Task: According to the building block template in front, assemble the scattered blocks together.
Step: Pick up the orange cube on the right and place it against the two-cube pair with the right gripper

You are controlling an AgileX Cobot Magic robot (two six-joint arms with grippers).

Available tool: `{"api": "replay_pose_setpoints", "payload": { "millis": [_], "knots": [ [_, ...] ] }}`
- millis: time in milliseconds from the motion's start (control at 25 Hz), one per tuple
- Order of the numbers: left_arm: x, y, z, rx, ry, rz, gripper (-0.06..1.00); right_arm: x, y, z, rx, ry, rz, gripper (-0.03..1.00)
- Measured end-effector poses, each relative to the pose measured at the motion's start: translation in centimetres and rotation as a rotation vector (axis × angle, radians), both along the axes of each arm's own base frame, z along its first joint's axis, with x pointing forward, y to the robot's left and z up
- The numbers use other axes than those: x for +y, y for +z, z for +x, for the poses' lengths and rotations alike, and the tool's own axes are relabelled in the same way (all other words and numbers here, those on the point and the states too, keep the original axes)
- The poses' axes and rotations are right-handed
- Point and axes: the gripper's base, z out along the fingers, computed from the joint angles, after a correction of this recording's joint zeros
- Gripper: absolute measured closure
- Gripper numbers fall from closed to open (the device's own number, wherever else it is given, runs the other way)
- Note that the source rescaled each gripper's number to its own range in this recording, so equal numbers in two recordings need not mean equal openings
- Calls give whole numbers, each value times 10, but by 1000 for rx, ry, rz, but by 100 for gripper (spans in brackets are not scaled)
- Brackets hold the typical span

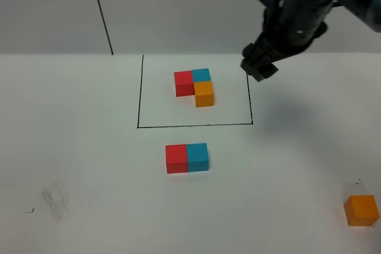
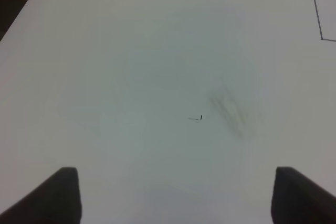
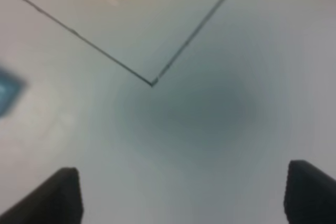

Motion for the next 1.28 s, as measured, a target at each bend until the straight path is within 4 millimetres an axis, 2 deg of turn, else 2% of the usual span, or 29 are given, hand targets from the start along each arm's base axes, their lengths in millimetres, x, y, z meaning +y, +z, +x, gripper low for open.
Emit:
{"api": "replay_pose_setpoints", "payload": {
  "millis": [120,320,640,920,1280],
  "knots": [
    [0,0,0,0,0,0,-6,-33,9,-17,19,-93,14,28],
    [0,0,0,0,0,0,-6,-71,13,-38,42,-232,33,28],
    [0,0,0,0,0,0,-6,-121,-18,-60,175,-419,51,28],
    [0,0,0,0,1,-1,-6,-140,-34,-82,245,-505,49,28],
    [0,0,0,0,1,-1,-6,-150,-64,-109,364,-582,29,28]
  ]
}}
